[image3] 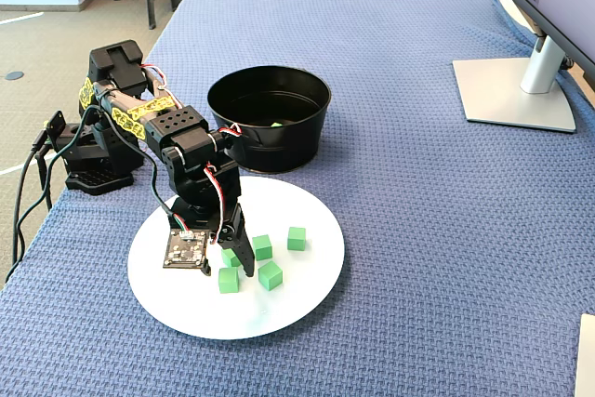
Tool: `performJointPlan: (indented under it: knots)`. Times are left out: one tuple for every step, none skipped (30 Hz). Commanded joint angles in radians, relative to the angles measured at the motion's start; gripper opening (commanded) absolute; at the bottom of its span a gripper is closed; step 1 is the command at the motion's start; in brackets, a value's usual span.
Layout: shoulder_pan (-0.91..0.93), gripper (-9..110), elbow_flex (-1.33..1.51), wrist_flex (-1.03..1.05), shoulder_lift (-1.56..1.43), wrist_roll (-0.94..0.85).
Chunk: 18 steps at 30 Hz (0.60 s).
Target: Pick up the green cubes from the white plate and place them in the black recipient
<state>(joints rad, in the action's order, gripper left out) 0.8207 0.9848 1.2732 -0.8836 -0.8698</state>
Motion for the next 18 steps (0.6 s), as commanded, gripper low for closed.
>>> performJointPlan:
  knots:
    - [0.011,20,-0.020,-0.023,-0.015,-0.029]
    - [0.012,20,-0.021,-0.025,-0.012,-0.037]
    - [0.014,20,-0.023,-0.028,-0.009,-0.041]
    - [0.014,19,-0.023,-0.031,-0.005,-0.043]
    - [0.014,19,-0.025,-0.031,0.000,-0.046]
    - [0.014,19,-0.025,-0.032,0.003,-0.046]
    - [0.014,18,-0.025,-0.032,0.005,-0.044]
    - [0.014,16,-0.023,-0.032,0.005,-0.043]
    - [0.014,16,-0.023,-0.032,0.005,-0.041]
    - [0.014,17,-0.023,-0.031,0.005,-0.043]
    - [0.014,17,-0.023,-0.031,0.005,-0.043]
    - [0.014,17,-0.023,-0.031,0.005,-0.043]
    - [0.014,18,-0.023,-0.031,0.005,-0.043]
    - [0.014,18,-0.023,-0.031,0.005,-0.043]
    - [0.014,18,-0.021,-0.031,0.005,-0.043]
    - [0.014,17,-0.021,-0.031,0.005,-0.043]
    - [0.014,9,-0.021,-0.035,0.005,-0.032]
    - [0.014,0,-0.026,-0.057,0.003,0.015]
